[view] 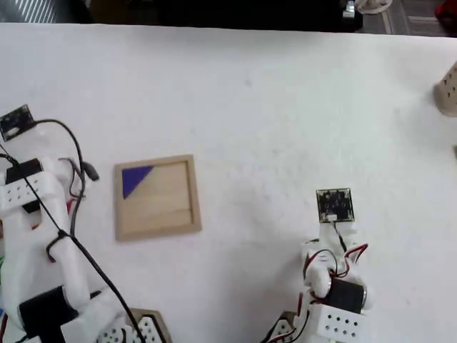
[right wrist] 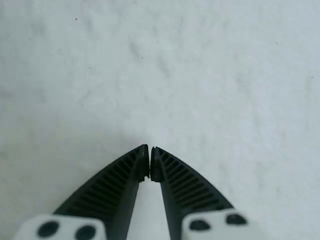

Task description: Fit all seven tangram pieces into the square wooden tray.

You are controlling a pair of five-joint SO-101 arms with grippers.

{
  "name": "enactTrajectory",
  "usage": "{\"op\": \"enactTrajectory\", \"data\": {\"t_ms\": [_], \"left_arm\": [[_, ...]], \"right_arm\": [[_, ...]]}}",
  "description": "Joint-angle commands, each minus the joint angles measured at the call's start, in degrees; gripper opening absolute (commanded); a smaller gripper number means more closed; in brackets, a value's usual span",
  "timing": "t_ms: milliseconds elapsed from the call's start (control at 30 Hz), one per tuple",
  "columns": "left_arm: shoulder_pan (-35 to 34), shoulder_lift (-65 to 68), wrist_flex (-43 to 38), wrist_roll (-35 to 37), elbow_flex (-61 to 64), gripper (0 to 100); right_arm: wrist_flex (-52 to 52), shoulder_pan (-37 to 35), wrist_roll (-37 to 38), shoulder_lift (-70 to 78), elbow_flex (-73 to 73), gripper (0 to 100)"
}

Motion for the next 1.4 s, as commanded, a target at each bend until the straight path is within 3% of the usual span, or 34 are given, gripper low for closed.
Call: {"op": "enactTrajectory", "data": {"t_ms": [0,633,900,1167,1367], "left_arm": [[-0.7,-0.2,0.2,1.3,-2.9,25],[-1.2,-0.6,-3.9,1.3,-0.5,24],[-8.8,-0.6,-3.7,1.3,-1.8,24],[-15.2,-0.2,4.8,1.1,-7.5,24],[-22.9,-0.1,5.5,-11.4,-7.2,24]], "right_arm": [[0.3,0.2,0.4,-0.7,0.4,1.9],[0.3,0.2,0.4,-0.7,0.4,1.9],[0.3,0.1,0.4,-0.7,0.4,1.9],[0.3,0.2,0.4,-0.7,0.4,1.9],[0.3,-0.3,0.5,-0.7,0.4,1.8]]}}
